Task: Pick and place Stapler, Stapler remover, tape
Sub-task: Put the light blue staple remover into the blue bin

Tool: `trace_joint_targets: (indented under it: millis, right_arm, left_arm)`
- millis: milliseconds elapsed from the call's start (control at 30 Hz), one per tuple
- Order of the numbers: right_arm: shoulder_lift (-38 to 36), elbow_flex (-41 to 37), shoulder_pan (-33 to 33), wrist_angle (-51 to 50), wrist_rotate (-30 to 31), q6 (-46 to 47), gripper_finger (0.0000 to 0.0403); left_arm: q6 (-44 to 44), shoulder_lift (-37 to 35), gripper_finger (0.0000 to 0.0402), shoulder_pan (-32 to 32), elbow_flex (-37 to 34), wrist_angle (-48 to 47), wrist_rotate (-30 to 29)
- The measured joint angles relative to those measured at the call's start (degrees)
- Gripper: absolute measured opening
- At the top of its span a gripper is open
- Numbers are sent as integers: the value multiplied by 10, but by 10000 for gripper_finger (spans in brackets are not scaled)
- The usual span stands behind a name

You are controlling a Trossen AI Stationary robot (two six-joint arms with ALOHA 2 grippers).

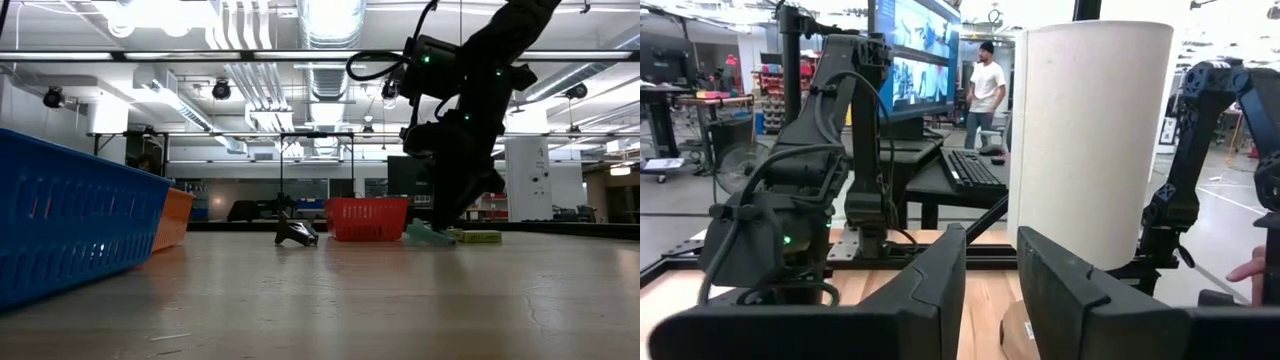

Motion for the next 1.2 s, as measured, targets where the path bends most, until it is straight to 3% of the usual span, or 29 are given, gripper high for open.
trace_joint_targets:
  millis: [333,700,1100,1200]
  right_arm:
    - [-6,18,3,5,2,-42,8]
    - [-7,94,59,9,-1,-118,8]
    - [-7,169,134,9,103,-192,8]
    - [-7,185,151,10,132,-207,8]
  left_arm:
    - [5,0,94,0,0,-16,0]
    - [71,-2,94,1,0,-93,0]
    - [82,-3,94,16,20,-291,-4]
    - [68,-3,94,24,22,-293,-7]
